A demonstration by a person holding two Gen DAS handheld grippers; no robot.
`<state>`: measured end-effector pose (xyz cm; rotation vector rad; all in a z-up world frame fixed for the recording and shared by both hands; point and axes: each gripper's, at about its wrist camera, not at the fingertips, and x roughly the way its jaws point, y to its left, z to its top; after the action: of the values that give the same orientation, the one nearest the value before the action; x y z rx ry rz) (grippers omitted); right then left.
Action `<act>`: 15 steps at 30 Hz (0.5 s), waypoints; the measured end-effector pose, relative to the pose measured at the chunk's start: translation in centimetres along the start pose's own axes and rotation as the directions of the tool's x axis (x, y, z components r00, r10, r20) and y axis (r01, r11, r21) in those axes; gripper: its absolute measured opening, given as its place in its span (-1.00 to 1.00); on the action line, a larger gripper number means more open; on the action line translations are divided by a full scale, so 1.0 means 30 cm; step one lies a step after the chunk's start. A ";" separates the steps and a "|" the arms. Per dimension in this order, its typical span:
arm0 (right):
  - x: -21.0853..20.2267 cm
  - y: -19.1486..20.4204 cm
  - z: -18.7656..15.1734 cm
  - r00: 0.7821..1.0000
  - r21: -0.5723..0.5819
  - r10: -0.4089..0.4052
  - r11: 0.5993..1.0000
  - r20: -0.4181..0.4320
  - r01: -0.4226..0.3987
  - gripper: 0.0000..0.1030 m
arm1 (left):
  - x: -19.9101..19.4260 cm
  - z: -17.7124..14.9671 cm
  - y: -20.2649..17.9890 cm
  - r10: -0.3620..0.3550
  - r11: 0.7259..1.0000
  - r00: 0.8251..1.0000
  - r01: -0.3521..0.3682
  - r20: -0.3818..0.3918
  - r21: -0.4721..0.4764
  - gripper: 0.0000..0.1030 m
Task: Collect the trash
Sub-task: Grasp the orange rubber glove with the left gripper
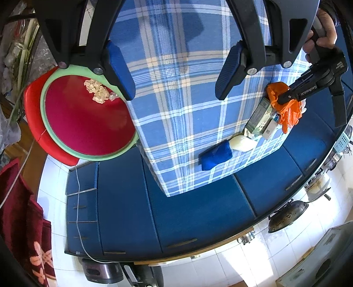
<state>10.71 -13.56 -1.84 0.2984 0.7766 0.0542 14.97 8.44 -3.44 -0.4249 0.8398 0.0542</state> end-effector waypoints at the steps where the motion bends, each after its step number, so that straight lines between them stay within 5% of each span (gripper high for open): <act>1: 0.003 0.006 -0.001 1.000 -0.003 0.001 1.000 -0.002 -0.001 0.50 | -0.008 -0.002 0.001 -0.008 1.000 1.000 0.008 -0.001 0.007 -0.52; 15: 0.029 0.080 0.003 1.000 -0.045 0.022 0.999 -0.021 -0.023 0.50 | -0.198 -0.004 0.006 -0.069 0.993 0.995 0.060 0.079 0.105 -0.61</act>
<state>11.54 -11.15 -1.69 0.2641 0.7910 0.0963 10.86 9.28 0.77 -0.3505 0.7440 -0.0310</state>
